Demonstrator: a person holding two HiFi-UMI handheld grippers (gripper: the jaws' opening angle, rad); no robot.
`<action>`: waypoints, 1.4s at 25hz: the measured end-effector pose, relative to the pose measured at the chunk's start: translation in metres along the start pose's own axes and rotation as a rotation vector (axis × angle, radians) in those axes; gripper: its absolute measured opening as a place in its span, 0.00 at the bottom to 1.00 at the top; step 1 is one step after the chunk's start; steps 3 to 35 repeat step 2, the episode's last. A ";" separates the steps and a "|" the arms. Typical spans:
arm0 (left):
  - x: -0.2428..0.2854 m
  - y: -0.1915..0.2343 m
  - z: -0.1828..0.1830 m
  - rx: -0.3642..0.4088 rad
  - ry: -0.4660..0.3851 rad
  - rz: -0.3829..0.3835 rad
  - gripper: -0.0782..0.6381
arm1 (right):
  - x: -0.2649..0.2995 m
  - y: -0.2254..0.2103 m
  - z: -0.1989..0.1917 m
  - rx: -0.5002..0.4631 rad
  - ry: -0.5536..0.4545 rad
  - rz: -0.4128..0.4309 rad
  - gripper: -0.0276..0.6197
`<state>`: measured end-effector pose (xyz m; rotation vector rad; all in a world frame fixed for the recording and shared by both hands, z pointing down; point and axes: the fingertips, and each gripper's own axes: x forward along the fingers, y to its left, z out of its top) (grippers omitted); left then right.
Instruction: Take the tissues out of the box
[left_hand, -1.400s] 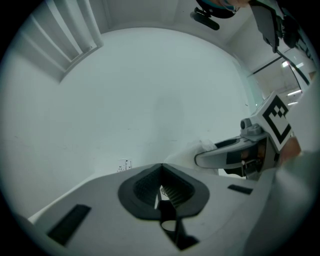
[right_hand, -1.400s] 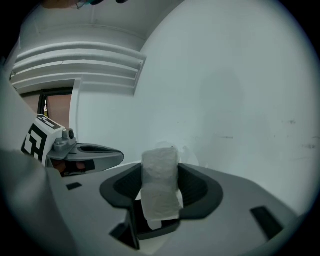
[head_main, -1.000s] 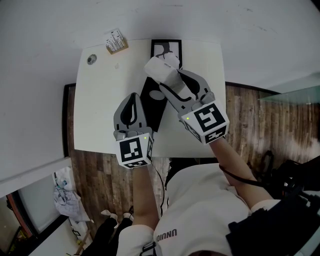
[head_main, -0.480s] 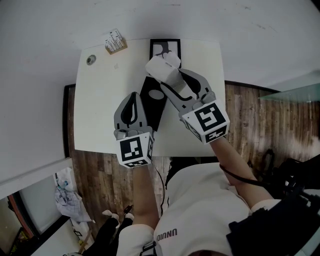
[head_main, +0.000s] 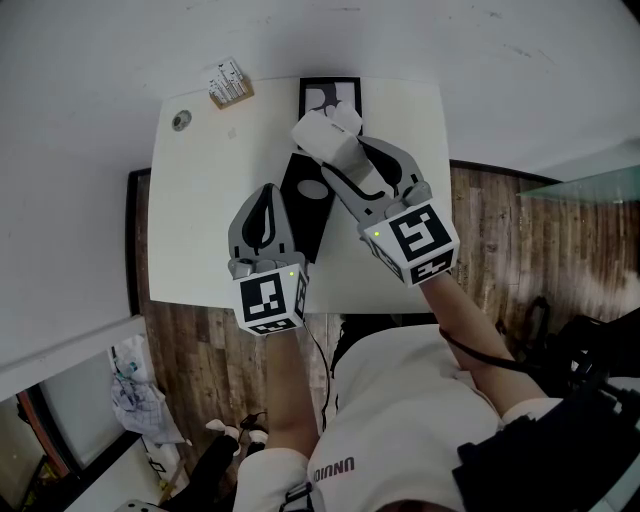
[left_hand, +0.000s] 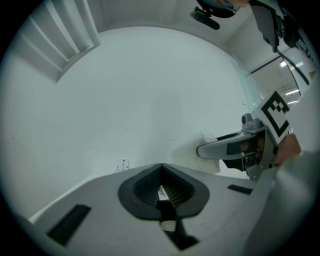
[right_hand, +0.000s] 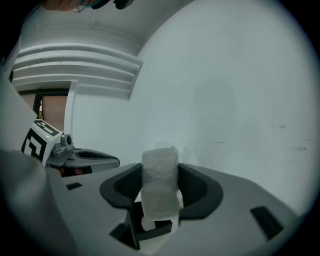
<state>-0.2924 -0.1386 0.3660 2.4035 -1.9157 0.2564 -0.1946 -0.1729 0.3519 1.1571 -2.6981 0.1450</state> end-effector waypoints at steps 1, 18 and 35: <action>0.000 0.001 0.000 0.000 0.001 0.001 0.13 | 0.000 0.000 0.000 -0.001 0.000 0.000 0.39; 0.000 0.001 -0.001 0.001 0.001 0.001 0.13 | 0.001 0.000 0.000 -0.001 0.000 -0.001 0.39; 0.000 0.001 -0.001 0.001 0.001 0.001 0.13 | 0.001 0.000 0.000 -0.001 0.000 -0.001 0.39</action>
